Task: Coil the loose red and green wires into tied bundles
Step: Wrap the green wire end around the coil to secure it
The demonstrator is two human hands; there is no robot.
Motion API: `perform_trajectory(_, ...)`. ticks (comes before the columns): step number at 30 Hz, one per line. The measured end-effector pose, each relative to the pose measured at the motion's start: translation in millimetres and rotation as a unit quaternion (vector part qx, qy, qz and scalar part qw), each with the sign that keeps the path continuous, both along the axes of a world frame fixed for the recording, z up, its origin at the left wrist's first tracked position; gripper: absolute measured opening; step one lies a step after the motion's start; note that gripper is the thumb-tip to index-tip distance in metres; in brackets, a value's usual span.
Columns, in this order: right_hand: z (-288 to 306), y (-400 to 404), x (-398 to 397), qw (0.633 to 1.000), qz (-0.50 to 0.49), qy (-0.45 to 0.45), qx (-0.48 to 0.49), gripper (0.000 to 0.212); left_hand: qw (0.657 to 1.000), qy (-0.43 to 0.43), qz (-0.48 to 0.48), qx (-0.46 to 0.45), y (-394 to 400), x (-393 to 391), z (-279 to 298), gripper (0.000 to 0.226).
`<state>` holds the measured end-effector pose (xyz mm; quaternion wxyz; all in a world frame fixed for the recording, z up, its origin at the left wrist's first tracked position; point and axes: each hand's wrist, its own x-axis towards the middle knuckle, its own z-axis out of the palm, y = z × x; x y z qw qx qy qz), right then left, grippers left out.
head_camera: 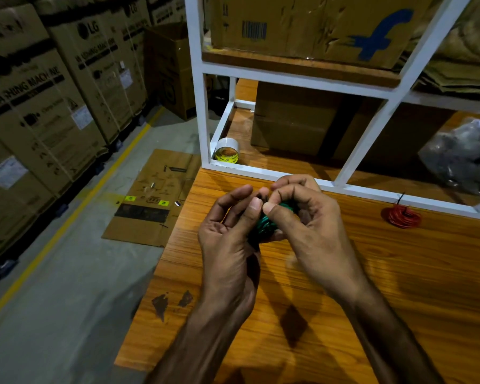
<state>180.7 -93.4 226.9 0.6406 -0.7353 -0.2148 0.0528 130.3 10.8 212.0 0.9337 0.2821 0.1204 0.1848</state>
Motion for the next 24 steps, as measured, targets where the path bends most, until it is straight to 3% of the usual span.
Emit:
perform_trajectory(10,15.3,-5.6,1.3,0.994,0.004,0.104,0.026,0.007,1.000,0.003,-0.005,0.026,-1.7,-1.9,1.5,0.032)
perform_trajectory(24,20.0,-6.2,2.2,0.987,0.016,0.154,0.039,0.016,0.999,0.003,0.005,0.039,-4.6,-4.7,4.6,0.034)
